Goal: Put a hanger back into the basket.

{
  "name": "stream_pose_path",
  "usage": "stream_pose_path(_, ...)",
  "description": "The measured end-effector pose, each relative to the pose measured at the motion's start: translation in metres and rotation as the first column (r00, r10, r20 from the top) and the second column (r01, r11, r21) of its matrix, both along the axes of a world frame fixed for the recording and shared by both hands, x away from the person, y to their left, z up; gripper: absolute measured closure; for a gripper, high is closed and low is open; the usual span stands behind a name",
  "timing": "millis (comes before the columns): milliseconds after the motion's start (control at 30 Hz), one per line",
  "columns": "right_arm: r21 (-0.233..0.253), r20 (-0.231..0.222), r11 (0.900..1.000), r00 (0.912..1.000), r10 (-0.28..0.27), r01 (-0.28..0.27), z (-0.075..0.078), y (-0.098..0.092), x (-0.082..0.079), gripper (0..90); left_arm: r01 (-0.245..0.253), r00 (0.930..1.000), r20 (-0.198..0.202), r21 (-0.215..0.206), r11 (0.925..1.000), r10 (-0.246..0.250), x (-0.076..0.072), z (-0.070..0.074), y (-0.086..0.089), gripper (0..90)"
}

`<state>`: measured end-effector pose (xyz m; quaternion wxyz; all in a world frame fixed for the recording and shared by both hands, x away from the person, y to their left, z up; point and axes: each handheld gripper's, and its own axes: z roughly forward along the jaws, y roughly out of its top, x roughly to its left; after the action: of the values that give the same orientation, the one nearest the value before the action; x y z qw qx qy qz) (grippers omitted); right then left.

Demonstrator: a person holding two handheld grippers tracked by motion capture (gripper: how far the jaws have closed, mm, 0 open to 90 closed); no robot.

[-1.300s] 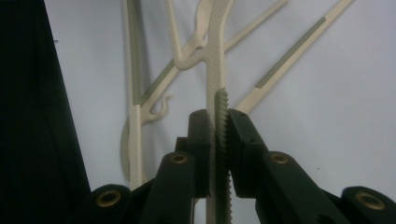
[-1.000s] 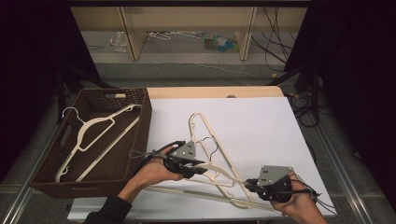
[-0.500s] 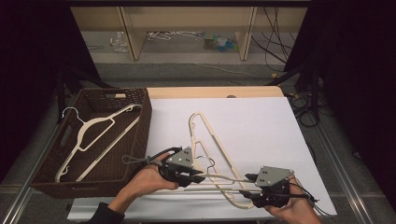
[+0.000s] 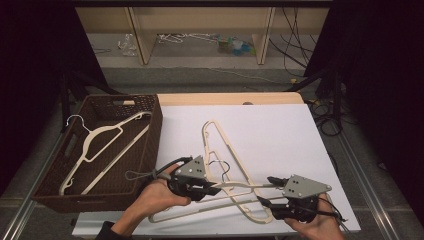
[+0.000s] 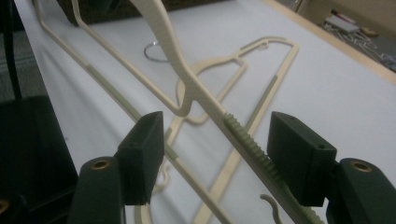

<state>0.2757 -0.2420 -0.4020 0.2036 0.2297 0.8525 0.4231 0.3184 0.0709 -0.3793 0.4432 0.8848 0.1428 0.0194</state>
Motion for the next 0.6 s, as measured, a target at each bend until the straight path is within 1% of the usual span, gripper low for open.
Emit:
stream_pose_path(67,0.031,0.017,0.999,0.9997,-0.015,0.015,0.004,0.000,-0.003,32.1,-0.002,1.0000,-0.003,-0.003,1.0000,0.002,-0.001,0.001,0.002,84.9)
stream_pose_path(100,0.050,0.031,0.999,0.9994,-0.016,0.014,0.005,0.000,-0.003,32.2,-0.005,1.0000,0.006,0.005,1.0000,0.005,-0.001,0.000,0.002,85.5)
stream_pose_path(133,0.063,0.027,0.998,0.9996,-0.003,0.002,0.007,-0.001,-0.004,32.3,-0.017,0.9996,0.022,0.015,0.9997,0.017,-0.001,-0.001,0.002,85.4)
stream_pose_path(167,0.086,0.036,0.996,0.9994,-0.001,-0.002,0.007,-0.001,-0.005,32.2,-0.021,0.9993,0.030,0.033,0.9992,0.020,0.000,-0.003,0.002,85.4)
stream_pose_path(200,0.089,0.028,0.996,0.9996,0.004,-0.007,0.008,-0.001,-0.005,32.2,-0.017,0.9994,0.030,0.044,0.9989,0.015,0.001,-0.005,0.003,85.4)
stream_pose_path(233,0.086,0.025,0.996,0.9997,0.008,-0.010,0.008,-0.001,-0.006,32.2,-0.024,0.9995,0.022,0.037,0.9990,0.024,0.001,-0.007,0.004,85.5)
stream_pose_path(267,0.082,0.028,0.997,0.9996,0.007,-0.009,0.008,-0.001,-0.006,32.2,-0.022,0.9996,0.021,0.043,0.9988,0.021,0.002,-0.008,0.004,85.5)
stream_pose_path(300,0.079,0.025,0.997,0.9997,0.005,-0.007,0.008,0.000,-0.006,32.2,-0.031,0.9993,0.022,0.045,0.9985,0.030,0.002,-0.008,0.004,85.5)
stream_pose_path(333,0.077,0.025,0.997,0.9997,0.007,-0.009,0.007,0.000,-0.006,32.2,-0.044,0.9985,0.034,0.048,0.9979,0.042,0.003,-0.008,0.005,85.5)
stream_pose_path(400,0.072,0.018,0.997,0.9998,0.003,-0.005,0.007,0.000,-0.007,32.1,-0.068,0.9970,0.038,0.043,0.9967,0.067,0.004,-0.006,0.008,85.5)
stream_pose_path(433,0.074,0.018,0.997,0.9998,0.003,-0.004,0.007,0.000,-0.007,31.9,-0.077,0.9960,0.047,0.045,0.9960,0.075,0.006,-0.003,0.010,85.5)
stream_pose_path(467,0.079,0.024,0.997,0.9997,-0.002,0.000,0.006,0.000,-0.007,31.9,-0.085,0.9954,0.048,0.036,0.9957,0.083,0.007,-0.001,0.012,85.6)
stream_pose_path(500,0.078,0.020,0.997,0.9998,-0.002,0.000,0.006,0.000,-0.008,31.9,-0.103,0.9938,0.043,0.018,0.9945,0.102,0.007,0.000,0.014,85.5)
stream_pose_path(567,0.071,0.010,0.997,1.0000,-0.001,0.000,0.004,-0.001,-0.009,31.7,-0.134,0.9900,0.045,0.005,0.9910,0.133,0.008,0.004,0.018,85.5)
stream_pose_path(600,0.070,0.014,0.998,0.9999,-0.002,0.001,0.003,-0.001,-0.009,31.7,-0.150,0.9876,0.045,-0.006,0.9886,0.150,0.009,0.006,0.020,85.5)
